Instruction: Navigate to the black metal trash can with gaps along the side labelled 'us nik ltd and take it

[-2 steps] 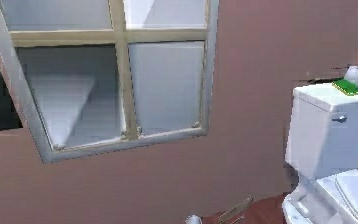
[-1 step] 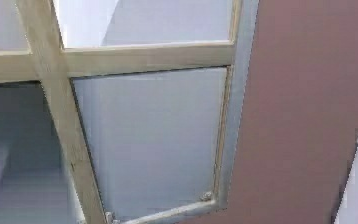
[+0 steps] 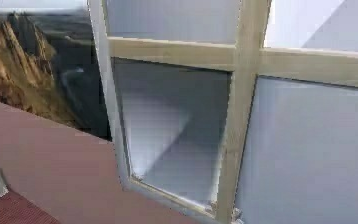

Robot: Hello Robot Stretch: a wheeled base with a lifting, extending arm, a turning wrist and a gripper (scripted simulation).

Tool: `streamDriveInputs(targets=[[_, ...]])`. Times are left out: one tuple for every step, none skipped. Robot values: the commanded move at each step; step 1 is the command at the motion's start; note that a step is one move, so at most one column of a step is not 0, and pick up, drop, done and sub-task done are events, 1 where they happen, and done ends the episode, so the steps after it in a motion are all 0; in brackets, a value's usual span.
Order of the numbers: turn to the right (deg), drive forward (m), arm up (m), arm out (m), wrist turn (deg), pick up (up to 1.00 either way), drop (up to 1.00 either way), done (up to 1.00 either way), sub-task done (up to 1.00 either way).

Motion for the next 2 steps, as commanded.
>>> streamDriveInputs(targets=[[-45.0,0.0,0.0,0.0,0.0,0.0,0.0,0.0,0.0],[-45.0,0.0,0.0,0.0,0.0,0.0,0.0,0.0,0.0]])
